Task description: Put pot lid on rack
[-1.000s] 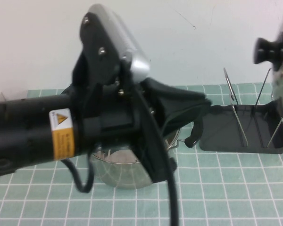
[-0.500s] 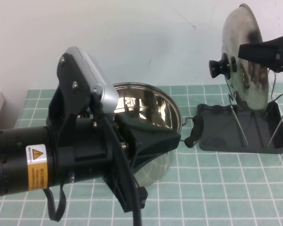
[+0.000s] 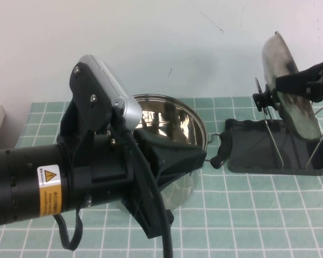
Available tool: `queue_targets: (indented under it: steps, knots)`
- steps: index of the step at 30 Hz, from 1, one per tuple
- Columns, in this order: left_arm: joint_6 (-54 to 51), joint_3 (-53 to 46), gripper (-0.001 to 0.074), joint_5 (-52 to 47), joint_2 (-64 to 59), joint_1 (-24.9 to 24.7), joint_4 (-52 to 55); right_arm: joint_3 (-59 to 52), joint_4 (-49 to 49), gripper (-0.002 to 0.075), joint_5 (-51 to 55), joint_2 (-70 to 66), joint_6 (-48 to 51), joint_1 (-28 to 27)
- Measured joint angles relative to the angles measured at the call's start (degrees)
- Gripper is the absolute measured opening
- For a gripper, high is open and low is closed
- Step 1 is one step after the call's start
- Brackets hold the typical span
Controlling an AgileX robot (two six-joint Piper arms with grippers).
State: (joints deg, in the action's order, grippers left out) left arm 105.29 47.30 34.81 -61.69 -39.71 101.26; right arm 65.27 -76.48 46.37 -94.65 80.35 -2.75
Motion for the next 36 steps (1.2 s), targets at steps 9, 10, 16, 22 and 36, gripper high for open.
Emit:
queue_targets:
  steps: [9, 10, 16, 22, 36]
  knots:
    - [0.1, -1.0, -0.0001, -0.5, 0.0, 0.0, 0.0, 0.1, 0.0, 0.0071, -0.1, -2.8, 0.6, 0.0]
    - [0.1, -1.0, -0.0001, -0.4, 0.0, 0.0, 0.0, 0.1, 0.4, 0.0112, -0.3, -2.9, 0.7, 0.0]
    - [0.1, -1.0, -0.0001, -0.4, 0.0, 0.0, 0.0, 0.1, 2.5, 0.0475, -2.7, -3.3, 0.8, -0.1]
    - [0.0, -1.0, -0.0001, -1.6, 0.0, 0.0, 0.0, 0.8, 3.8, 0.0572, -2.7, -1.5, 1.0, -2.5]
    - [-13.8, -1.0, -0.0002, -35.8, 2.1, 0.1, -2.2, 9.2, 8.5, 0.0084, 13.0, 15.6, 0.7, -6.9]
